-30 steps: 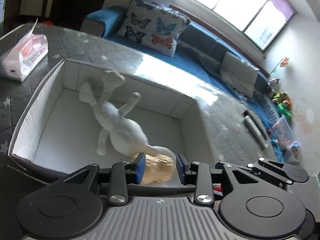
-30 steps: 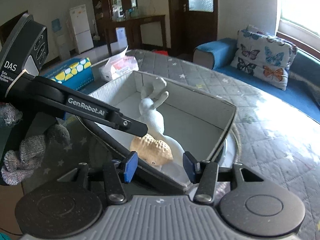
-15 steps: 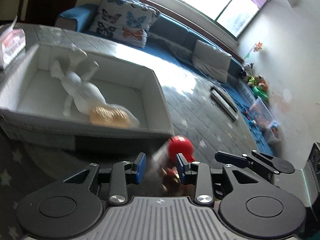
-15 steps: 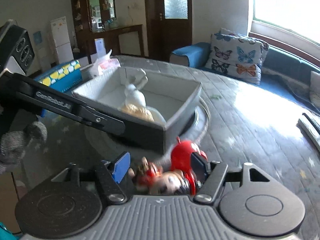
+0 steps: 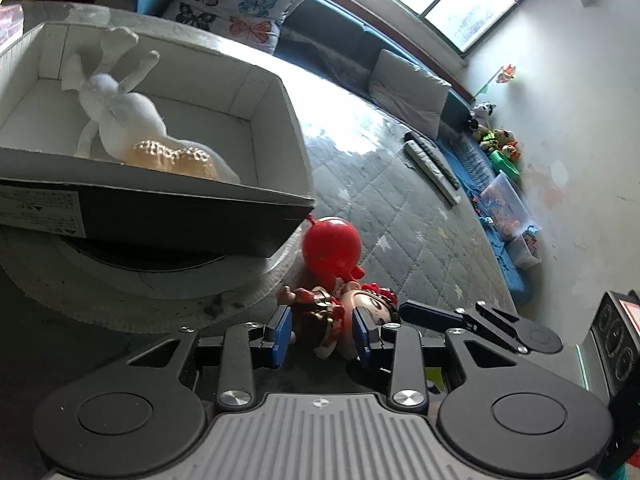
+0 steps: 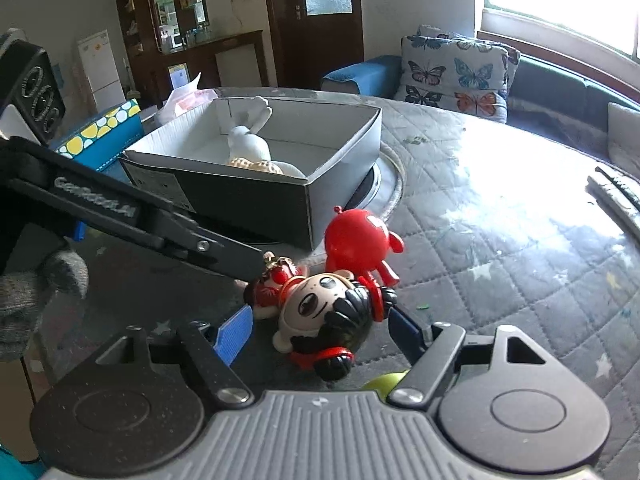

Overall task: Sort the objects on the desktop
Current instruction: 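Close both grippers on the red-haired doll figure, then lift the doll figure with both grippers and carry it over the shoebox, then lower the doll into the shoebox and open both grippers, then move both grippers back to the lime-green round toy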

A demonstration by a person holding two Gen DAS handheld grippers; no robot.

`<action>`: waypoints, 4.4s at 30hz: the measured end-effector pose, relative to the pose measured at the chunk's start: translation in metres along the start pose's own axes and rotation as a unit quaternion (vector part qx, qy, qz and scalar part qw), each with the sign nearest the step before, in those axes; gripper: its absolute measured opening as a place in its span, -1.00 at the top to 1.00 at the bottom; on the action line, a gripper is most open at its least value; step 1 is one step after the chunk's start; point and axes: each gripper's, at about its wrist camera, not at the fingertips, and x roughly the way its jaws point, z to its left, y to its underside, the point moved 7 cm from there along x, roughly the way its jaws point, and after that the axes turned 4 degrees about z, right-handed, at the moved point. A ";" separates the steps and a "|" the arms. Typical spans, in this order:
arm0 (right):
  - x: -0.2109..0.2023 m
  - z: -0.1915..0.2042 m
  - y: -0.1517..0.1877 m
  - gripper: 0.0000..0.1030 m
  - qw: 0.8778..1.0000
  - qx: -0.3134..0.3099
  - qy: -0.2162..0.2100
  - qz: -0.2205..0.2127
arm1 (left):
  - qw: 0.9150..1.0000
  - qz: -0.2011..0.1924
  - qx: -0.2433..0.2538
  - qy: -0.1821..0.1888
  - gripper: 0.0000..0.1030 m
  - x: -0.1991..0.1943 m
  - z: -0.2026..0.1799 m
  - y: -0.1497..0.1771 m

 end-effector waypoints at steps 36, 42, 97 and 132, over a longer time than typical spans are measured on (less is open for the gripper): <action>-0.015 0.021 -0.011 -0.07 1.000 0.003 0.008 -0.017 | 0.999 -0.029 -0.012 0.031 0.32 -0.022 0.008 0.002; -0.020 0.036 -0.043 -0.05 0.999 -0.026 0.005 -0.044 | 0.997 -0.069 -0.011 0.025 0.32 -0.057 0.012 -0.013; 0.134 0.119 -0.170 0.01 0.982 -0.172 -0.077 -0.026 | 0.977 -0.142 -0.115 -0.106 0.40 -0.081 0.160 -0.102; -0.019 0.026 -0.016 -0.41 0.998 -0.038 0.003 -0.059 | 0.996 -0.063 0.016 -0.065 0.40 -0.029 0.018 -0.002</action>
